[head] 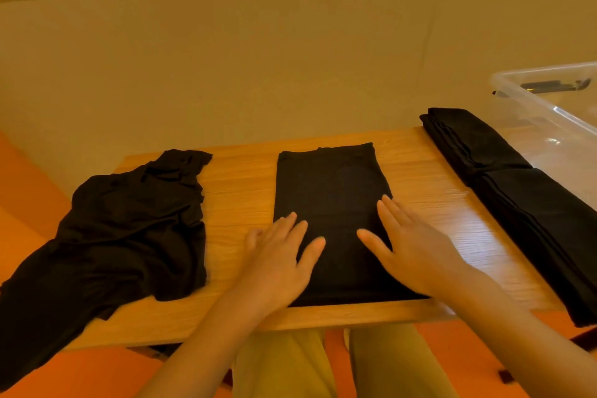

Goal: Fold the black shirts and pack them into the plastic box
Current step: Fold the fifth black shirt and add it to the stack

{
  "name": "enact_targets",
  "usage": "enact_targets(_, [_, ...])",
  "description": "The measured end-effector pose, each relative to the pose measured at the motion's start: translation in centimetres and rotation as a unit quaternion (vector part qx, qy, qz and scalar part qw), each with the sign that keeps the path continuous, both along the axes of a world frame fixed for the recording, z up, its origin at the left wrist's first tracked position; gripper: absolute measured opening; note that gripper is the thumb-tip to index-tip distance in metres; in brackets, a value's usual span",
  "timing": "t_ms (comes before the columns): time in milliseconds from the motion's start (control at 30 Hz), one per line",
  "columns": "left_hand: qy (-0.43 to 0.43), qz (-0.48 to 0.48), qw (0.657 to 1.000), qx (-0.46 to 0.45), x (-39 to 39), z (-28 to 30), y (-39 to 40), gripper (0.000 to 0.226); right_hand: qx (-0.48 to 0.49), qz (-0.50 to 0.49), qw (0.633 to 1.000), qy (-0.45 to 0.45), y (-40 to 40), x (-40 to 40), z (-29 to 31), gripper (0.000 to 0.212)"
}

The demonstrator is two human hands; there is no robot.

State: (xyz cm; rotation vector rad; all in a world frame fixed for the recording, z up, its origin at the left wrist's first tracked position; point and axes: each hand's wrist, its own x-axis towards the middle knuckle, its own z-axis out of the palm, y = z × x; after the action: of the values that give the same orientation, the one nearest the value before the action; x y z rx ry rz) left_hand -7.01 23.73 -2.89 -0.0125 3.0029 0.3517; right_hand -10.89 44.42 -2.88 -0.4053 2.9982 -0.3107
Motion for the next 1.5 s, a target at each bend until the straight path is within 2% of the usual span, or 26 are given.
enact_targets(133, [0.125, 0.011, 0.991, 0.038, -6.0, 1.0, 1.1, 0.053, -0.036, 0.042, 0.996, 0.064, -2.5, -5.4, 0.5, 0.066])
enact_targets(267, [0.050, -0.025, 0.998, -0.015, -10.5, -1.6, 0.7, 0.060, 0.025, 0.048, 0.998, 0.021, -3.9, -9.3, -2.0, 0.072])
enact_targets(400, [0.003, 0.034, 0.999, -0.039, -11.3, -2.8, -0.8, 0.080, 0.047, 0.021, 0.999, -0.008, -1.3, -10.1, -2.5, 0.086])
enact_targets(500, [-0.020, 0.050, 0.996, -0.070, -11.6, -2.4, -0.7, 0.082, 0.076, 0.011, 0.997, -0.022, -0.3, -10.5, -2.1, 0.088])
enact_targets(567, [-0.007, 0.065, 0.995, -0.071, -12.3, -2.0, -0.4, 0.079, 0.090, 0.009, 0.996, 0.005, -0.5, -11.1, -1.9, 0.085])
enact_targets(700, [0.089, 0.068, 0.993, -0.042, -15.6, -1.3, -0.4, 0.071, 0.037, 0.036, 0.995, 0.084, -2.2, -13.8, -0.7, 0.076])
enact_targets(800, [0.062, 0.007, 0.998, -0.021, -18.1, -1.8, -0.6, 0.066, 0.040, 0.064, 0.996, 0.038, -3.1, -17.0, -1.4, 0.074])
enact_targets(900, [0.019, -0.010, 0.999, -0.032, -19.6, -2.6, -1.1, 0.070, 0.041, 0.041, 0.998, 0.002, -2.7, -19.1, -2.6, 0.075])
enact_targets(1167, [0.023, 0.022, 0.998, -0.047, -22.5, -3.1, -1.5, 0.076, 0.043, 0.029, 0.999, 0.002, -2.5, -21.9, -2.8, 0.080])
enact_targets(1300, [0.086, 0.071, 0.992, -0.059, -22.8, -2.6, -2.5, 0.069, 0.054, 0.045, 0.995, 0.070, -1.6, -22.7, -1.9, 0.069])
enact_targets(1367, [0.136, 0.054, 0.987, -0.072, -21.9, -2.3, -2.8, 0.063, 0.042, 0.069, 0.991, 0.107, -1.0, -22.2, -1.3, 0.061])
enact_targets(1433, [0.168, 0.012, 0.985, -0.049, -20.2, -1.8, -2.8, 0.060, 0.012, 0.103, 0.987, 0.120, -0.7, -20.4, -0.5, 0.055])
enact_targets(1500, [0.152, -0.055, 0.987, 0.000, -17.6, -1.1, -2.5, 0.061, -0.012, 0.144, 0.983, 0.110, -0.8, -17.5, 0.2, 0.053])
